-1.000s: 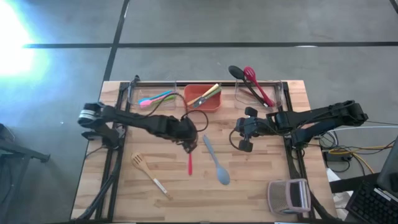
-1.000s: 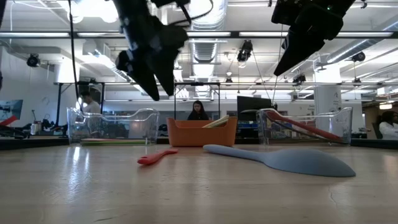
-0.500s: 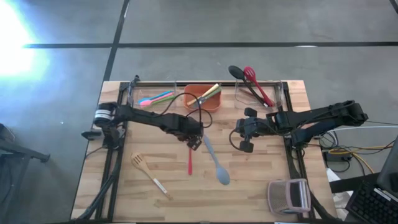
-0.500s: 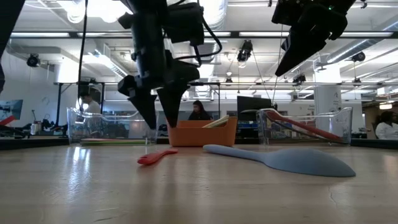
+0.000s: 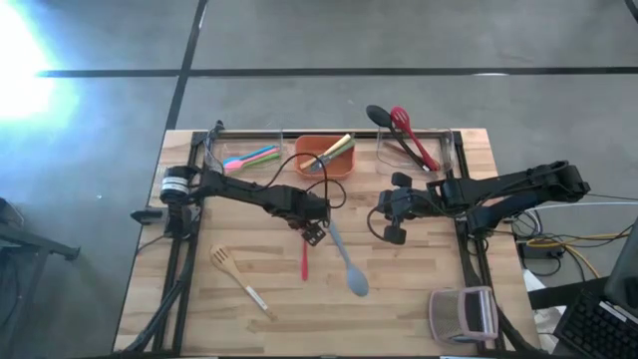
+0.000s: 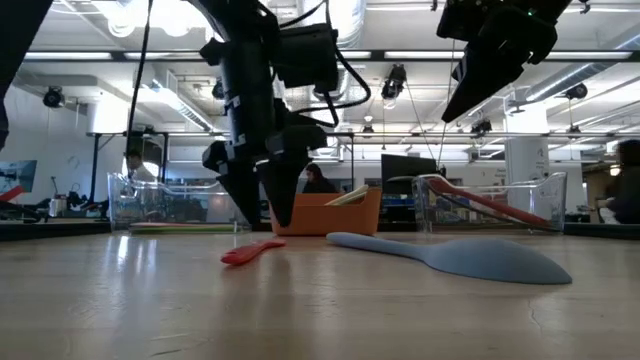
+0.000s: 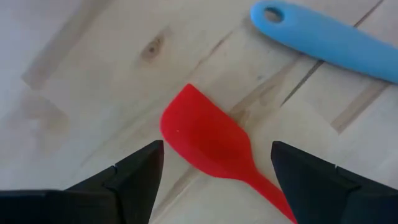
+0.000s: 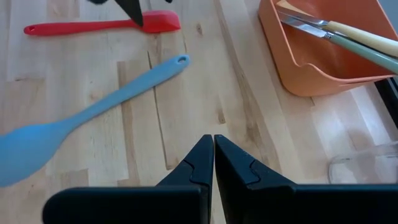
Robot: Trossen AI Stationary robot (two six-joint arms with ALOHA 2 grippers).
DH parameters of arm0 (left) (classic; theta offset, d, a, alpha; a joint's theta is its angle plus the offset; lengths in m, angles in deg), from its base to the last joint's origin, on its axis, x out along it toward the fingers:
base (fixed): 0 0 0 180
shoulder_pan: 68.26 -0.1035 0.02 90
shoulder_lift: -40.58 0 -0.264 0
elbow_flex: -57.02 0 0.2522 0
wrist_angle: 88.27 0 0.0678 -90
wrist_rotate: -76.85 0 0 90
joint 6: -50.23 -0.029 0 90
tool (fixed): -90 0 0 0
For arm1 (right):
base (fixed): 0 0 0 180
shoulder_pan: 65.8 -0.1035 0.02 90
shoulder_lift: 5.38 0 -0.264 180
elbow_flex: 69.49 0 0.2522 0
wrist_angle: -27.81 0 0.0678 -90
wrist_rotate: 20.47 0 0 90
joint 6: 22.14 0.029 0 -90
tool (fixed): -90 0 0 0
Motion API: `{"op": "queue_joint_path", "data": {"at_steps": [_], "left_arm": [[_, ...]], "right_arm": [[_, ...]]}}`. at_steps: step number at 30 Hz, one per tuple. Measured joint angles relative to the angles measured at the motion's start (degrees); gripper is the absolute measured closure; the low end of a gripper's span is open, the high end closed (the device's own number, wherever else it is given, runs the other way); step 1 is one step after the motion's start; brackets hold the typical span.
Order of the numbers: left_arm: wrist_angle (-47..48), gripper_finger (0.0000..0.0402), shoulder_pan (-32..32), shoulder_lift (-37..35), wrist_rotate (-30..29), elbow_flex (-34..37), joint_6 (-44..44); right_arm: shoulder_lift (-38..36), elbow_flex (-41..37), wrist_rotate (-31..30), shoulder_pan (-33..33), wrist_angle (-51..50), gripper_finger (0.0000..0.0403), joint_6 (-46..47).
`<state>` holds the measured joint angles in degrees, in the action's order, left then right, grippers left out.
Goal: Pick & Place Kitchen Items
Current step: Put the red spatula into the left transparent bin
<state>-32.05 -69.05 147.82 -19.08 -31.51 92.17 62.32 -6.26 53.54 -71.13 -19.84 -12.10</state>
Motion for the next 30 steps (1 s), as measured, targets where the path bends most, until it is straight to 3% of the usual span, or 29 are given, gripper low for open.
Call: {"op": "queue_joint_path", "data": {"at_steps": [20, 24, 30], "left_arm": [[-1.5, 0.0107, -0.8, 5.1, 0.5, -0.1, 1.6], [-1.5, 0.013, -0.8, 5.1, 0.3, -0.1, 2.1], [-1.9, 0.0195, -0.9, 5.2, 0.0, 0.0, 2.2]], "right_arm": [[0.0, 0.0, 0.0, 0.0, -0.1, 0.0394, -0.2], [0.0, 0.0, 0.0, 0.0, -0.1, 0.0394, -0.2], [0.0, 0.0, 0.0, 0.0, -0.1, 0.0394, -0.2]]}}
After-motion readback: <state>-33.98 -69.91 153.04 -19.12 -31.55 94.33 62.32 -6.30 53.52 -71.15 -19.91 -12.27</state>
